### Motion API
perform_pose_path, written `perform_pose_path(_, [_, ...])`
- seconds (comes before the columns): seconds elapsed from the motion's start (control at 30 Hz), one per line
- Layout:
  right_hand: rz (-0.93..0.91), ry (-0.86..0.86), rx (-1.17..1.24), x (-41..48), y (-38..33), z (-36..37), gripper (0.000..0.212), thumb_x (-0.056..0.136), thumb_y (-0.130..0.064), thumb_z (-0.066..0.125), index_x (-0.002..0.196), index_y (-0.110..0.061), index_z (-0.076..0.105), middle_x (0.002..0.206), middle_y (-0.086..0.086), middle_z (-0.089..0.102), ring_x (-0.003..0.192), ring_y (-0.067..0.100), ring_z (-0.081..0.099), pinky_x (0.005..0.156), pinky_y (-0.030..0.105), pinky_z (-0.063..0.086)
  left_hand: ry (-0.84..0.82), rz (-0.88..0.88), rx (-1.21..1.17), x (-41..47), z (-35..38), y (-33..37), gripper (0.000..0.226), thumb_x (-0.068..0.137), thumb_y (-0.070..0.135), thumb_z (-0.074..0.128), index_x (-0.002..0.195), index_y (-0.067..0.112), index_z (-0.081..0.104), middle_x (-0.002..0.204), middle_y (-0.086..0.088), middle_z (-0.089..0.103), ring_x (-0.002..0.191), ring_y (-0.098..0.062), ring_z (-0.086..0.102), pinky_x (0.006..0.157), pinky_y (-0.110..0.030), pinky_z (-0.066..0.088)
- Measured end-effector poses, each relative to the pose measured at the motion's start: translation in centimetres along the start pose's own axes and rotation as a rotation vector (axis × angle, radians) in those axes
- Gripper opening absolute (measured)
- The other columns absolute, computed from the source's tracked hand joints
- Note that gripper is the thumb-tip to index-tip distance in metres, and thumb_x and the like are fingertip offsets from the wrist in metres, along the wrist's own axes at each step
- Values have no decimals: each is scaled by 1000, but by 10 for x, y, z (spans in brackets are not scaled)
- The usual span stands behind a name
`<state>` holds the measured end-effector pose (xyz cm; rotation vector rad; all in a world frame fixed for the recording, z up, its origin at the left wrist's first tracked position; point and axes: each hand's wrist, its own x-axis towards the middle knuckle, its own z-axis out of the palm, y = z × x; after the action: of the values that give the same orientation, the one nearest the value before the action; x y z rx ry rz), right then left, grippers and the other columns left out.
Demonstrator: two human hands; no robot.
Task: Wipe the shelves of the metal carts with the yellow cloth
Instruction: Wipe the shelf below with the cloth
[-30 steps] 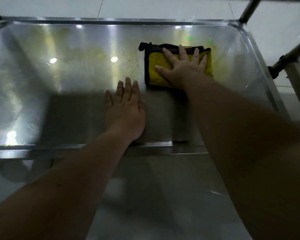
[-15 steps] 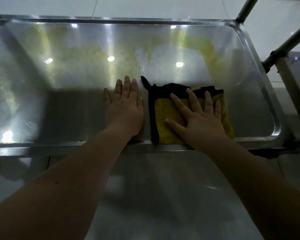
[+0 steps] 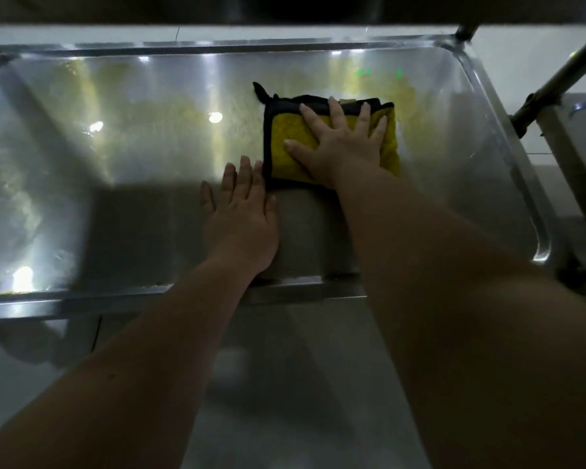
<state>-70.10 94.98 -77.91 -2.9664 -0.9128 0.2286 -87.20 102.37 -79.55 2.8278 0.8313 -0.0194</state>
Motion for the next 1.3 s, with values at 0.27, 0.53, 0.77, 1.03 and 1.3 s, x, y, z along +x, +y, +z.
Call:
perform_pose_path(0.27, [45, -26, -45, 8, 106, -9, 77, 83, -85, 20, 150, -54, 2, 165, -5, 4, 149, 39, 1, 116, 64, -2, -8, 6, 4, 0, -1, -1, 57, 105, 40, 13, 158, 25, -2, 165, 4, -10, 151, -16, -11, 121, -45, -10])
perform_pose_path(0.53, [234, -26, 25, -15, 128, -11, 73, 87, -80, 21, 152, -52, 2, 166, -1, 1, 148, 44, -4, 115, 65, -5, -19, -15, 43, -4, 2, 8, 58, 104, 40, 11, 158, 23, -5, 165, 2, -11, 152, -20, -10, 121, -50, -9])
perform_pose_path(0.77, [-95, 8, -50, -30, 18, 8, 74, 85, -83, 16, 150, -54, -1, 165, -3, -1, 148, 43, -6, 113, 67, -8, 24, -96, -19, -8, 1, 8, 63, 104, 40, 13, 156, 14, -9, 165, -7, -13, 151, -24, -13, 122, -46, -7])
perform_pose_path(1.03, [58, 8, -75, -33, 110, -2, 82, 77, -89, 14, 150, -54, 8, 164, -5, 11, 146, 46, 6, 114, 67, -2, -36, -20, -51, -6, -5, -6, 59, 106, 41, 16, 158, 20, 0, 165, -3, -7, 152, -20, -9, 122, -42, -7])
perform_pose_path(1.3, [246, -14, 53, -67, 166, -2, 88, 71, -90, 12, 150, -54, 3, 165, -3, 3, 147, 45, -2, 115, 65, -3, -51, 144, 19, -13, -8, -18, 59, 105, 43, 16, 158, 26, -3, 165, 2, -10, 151, -16, -11, 120, -37, -11])
